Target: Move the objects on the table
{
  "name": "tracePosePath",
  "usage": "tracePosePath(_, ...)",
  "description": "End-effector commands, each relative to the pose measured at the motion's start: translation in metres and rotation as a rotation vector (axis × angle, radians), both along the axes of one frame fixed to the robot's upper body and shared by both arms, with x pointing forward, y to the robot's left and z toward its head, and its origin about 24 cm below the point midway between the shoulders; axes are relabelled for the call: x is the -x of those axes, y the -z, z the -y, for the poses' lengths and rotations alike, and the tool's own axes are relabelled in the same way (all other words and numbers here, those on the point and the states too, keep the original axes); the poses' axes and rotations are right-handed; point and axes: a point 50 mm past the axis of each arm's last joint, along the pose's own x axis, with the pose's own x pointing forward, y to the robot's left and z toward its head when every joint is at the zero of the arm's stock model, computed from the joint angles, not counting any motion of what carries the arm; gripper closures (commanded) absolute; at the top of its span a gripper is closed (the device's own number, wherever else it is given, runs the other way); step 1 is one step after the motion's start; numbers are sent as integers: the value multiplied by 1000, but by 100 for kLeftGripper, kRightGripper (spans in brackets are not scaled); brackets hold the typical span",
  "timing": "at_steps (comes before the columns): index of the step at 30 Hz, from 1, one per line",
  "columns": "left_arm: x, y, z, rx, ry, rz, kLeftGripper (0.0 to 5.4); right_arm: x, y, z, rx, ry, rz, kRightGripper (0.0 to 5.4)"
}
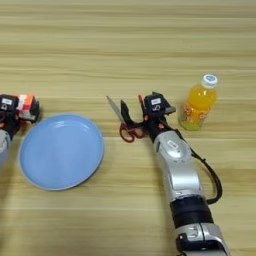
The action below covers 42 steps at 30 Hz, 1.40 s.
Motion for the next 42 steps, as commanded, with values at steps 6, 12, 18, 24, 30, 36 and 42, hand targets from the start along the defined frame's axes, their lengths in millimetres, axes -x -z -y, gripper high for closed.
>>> tracePosePath(6, -1, 1, -2, -8, 9, -23, 50, 0, -3, -2, -15, 0, -3, 0)
tracePosePath(12, -1, 0, -1, -4, 14, -19, 99, 0, -3, -2, -15, 0, -4, 0)
tracePosePath(18, -1, 0, 0, 1, 21, -14, 164, -1, -3, -2, -15, 0, -6, 0)
tracePosePath(24, -1, -4, 0, 35, 30, 21, 200, -1, -3, -2, -15, 0, -7, 0)
tracePosePath(30, -2, -13, 1, 102, 46, 93, 204, -1, -3, -2, -16, 1, -8, 0)
tracePosePath(36, -1, -26, 3, 152, 77, 188, 206, 0, -3, -3, -15, 0, -8, 0)
tracePosePath(42, 4, -39, 12, 168, 173, 262, 206, 0, -2, -5, -15, 1, -9, 0)
